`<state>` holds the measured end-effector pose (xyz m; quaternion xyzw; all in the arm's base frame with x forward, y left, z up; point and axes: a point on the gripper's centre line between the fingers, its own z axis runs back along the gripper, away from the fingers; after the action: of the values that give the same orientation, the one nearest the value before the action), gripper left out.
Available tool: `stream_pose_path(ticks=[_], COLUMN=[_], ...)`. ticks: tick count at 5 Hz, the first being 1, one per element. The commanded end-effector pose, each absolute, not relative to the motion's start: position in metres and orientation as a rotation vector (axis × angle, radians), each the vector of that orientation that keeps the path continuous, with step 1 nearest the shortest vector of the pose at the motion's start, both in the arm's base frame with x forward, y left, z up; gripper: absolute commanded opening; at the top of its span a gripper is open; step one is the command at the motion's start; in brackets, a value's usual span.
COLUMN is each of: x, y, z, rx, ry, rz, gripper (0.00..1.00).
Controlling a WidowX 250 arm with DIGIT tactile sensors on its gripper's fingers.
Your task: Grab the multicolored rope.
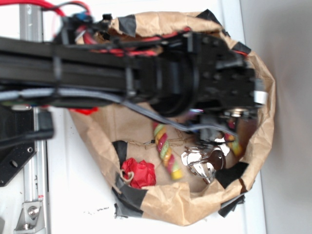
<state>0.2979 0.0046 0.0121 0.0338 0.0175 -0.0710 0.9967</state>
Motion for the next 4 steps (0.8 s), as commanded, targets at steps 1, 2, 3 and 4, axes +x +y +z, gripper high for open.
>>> stream_pose_path(ticks=[1,2,3,4], x=[0.261,0.259,0.266,0.270], y=[-0.003,0.004,0.012,0.015], z=[0.066,0.115,0.149,0.146], rx=[0.069,0.041,-0.002,0.005], ry=[0.013,-0.028,-0.048,-0.067], rz=[0.240,0.374,0.438,0.498], gripper=[0.00,0.00,0.00,0.00])
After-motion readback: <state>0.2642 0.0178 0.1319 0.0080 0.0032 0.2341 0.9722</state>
